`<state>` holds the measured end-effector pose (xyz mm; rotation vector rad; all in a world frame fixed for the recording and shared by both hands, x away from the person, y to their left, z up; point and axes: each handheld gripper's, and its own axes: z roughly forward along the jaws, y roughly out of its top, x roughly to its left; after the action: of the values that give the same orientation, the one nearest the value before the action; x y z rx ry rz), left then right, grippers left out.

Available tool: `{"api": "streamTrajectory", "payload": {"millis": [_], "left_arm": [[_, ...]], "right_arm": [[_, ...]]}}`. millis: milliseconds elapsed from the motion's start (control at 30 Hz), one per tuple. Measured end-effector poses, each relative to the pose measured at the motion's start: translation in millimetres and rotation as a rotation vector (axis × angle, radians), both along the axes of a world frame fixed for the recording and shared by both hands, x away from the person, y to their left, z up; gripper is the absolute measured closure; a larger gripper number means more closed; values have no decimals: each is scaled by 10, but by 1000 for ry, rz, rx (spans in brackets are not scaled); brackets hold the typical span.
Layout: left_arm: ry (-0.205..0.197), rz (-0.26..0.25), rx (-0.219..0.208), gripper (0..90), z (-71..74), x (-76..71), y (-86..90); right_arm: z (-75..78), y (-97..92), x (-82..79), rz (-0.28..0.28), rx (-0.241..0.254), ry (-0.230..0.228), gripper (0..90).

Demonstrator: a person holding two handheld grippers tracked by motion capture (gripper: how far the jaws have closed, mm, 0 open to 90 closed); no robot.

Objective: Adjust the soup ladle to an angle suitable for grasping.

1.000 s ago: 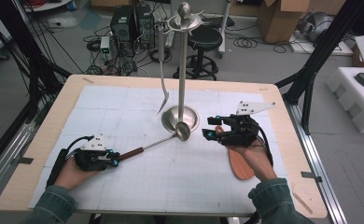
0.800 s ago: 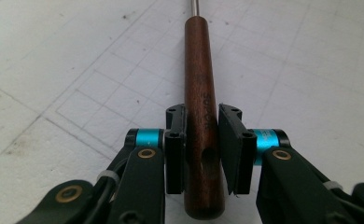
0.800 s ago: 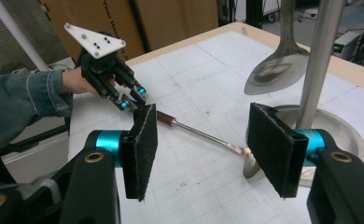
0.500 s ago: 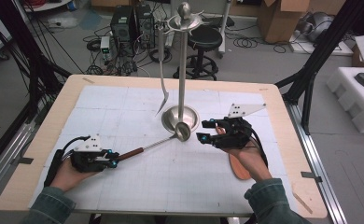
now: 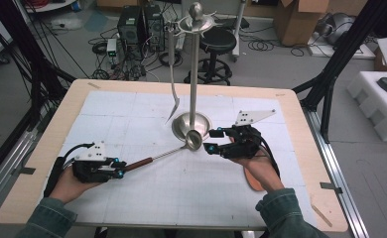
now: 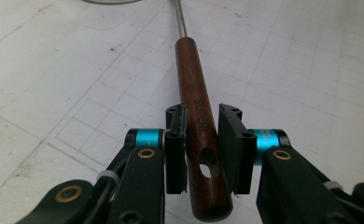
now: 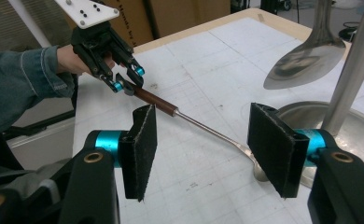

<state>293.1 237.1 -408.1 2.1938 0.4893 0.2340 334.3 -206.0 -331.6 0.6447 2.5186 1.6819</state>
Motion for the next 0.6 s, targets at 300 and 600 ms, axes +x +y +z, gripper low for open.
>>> {"api": "streamTrajectory", "payload": {"millis": [300, 600], "left_arm": [[-2, -15, 14, 728, 8, -16, -3], [6, -35, 6, 728, 18, -31, -12]], "right_arm": [[-18, 50, 6, 12, -9, 8, 424], [-34, 92, 9, 18, -15, 9, 423]]}}
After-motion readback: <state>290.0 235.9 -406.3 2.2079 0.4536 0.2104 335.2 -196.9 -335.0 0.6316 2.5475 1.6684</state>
